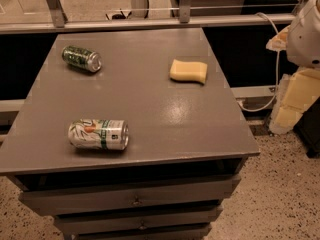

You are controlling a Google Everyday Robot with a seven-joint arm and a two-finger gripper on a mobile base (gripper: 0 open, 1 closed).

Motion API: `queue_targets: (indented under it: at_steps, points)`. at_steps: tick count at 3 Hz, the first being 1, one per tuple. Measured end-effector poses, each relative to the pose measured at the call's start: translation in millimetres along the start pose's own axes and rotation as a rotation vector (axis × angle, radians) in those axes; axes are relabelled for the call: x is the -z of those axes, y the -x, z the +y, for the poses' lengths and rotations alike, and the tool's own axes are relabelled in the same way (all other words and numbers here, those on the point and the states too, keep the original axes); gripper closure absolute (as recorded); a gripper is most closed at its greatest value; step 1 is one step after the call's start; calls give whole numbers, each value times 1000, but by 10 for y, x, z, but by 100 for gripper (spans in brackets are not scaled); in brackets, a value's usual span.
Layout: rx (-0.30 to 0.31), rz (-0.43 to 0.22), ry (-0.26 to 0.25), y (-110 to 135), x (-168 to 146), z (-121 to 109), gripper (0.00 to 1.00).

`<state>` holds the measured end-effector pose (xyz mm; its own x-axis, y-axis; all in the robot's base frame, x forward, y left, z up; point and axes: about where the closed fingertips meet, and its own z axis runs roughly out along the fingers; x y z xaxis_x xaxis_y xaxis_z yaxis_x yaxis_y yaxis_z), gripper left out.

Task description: Place green can upright

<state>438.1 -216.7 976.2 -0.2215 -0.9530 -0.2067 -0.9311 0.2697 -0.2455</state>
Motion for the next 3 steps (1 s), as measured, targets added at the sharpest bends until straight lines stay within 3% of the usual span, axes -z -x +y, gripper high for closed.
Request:
queue_targets:
  at_steps: [1,3]
  points:
    - [0,-3,-4,49,-36,-36,0]
    - [-13,-44,-26,881,-729,-619,0]
